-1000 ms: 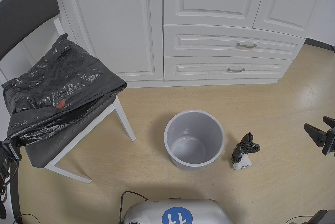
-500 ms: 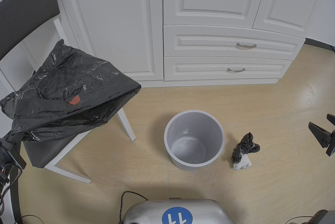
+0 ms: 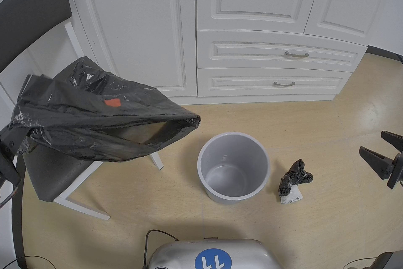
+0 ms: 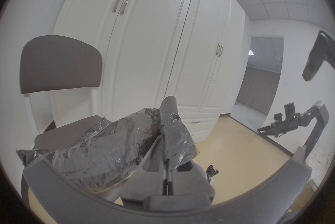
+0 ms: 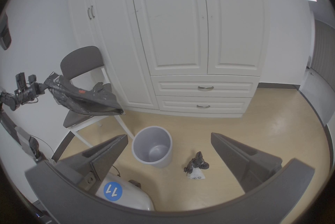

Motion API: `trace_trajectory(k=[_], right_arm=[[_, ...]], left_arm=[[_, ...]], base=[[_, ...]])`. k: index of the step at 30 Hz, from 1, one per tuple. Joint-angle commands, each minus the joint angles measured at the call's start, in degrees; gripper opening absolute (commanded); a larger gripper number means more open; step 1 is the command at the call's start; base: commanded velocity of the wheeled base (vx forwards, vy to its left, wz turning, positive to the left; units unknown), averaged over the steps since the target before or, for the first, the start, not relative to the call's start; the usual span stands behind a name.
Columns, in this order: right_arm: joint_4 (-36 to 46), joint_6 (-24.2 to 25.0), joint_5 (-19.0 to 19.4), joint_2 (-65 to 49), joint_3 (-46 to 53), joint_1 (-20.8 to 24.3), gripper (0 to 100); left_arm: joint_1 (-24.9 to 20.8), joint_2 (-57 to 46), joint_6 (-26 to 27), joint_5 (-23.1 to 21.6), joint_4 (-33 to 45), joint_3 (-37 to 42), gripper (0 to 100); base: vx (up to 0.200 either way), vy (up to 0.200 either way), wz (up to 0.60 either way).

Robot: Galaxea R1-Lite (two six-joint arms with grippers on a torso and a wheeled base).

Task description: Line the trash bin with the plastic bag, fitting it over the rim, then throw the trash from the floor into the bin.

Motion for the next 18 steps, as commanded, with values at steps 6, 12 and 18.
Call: trace_trajectory(k=[6,12,18], right_arm=[[-5.56,-0.16,-2.34,7.64,-0.97,14.44,100],[-13.29,0.55,-7.7,17.48,-0.97,20.15,100],[-25.68,1.08,-10.69,26.01,0.88,20.06,100]], left_arm=[[-5.05,12.59,-2.85,0.56,-0.8,-9.92,0],[-9.62,14.09,-5.14,2.93,-0.8,-13.08,0],[-14.54,14.18,-5.31,6.45,-0.71,-12.91,0]], base=[[0.0,0.0,0.0],[0.0,0.0,0.0],[0.0,0.0,0.0]])
